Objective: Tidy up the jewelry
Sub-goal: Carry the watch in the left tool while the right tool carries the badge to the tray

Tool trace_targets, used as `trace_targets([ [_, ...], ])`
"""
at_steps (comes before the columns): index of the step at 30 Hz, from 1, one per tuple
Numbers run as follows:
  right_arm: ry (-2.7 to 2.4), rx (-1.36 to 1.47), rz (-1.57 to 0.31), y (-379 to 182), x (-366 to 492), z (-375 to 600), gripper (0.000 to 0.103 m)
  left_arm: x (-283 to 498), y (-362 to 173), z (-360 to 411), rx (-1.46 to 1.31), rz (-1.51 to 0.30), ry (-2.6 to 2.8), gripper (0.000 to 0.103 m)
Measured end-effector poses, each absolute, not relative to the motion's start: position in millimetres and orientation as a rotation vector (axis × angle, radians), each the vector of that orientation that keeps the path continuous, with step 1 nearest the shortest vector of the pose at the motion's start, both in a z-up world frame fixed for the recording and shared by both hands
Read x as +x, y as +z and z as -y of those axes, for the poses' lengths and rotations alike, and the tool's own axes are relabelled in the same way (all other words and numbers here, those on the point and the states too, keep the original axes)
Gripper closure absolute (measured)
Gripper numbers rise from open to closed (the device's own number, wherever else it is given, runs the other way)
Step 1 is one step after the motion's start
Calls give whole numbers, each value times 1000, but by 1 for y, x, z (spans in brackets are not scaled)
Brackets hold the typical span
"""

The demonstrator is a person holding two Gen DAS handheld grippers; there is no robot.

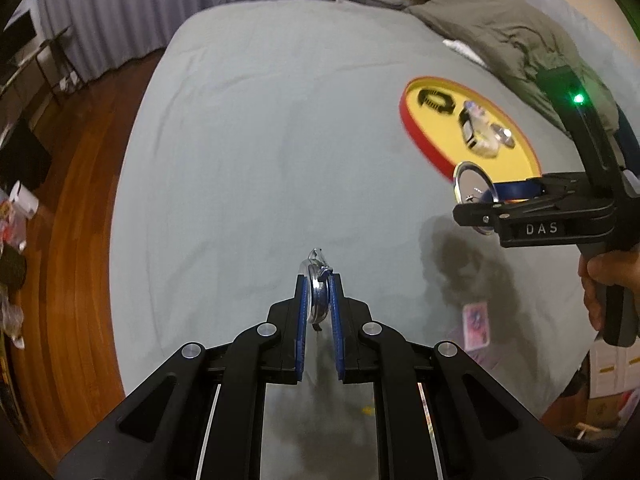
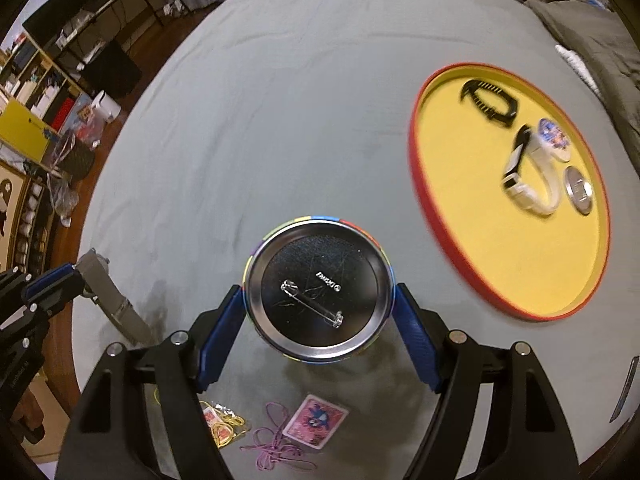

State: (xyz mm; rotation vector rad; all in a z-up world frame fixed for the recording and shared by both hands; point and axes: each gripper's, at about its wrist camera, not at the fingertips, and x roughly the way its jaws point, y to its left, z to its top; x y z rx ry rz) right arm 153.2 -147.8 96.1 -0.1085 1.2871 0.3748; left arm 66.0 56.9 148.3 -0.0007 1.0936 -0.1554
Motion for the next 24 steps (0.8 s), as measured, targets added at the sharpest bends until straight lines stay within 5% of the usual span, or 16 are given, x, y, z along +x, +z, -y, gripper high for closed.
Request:
trace_targets([
  [24,266,-48,-1128,158,231,295,33,178,230,89,58,-889,-309,93],
])
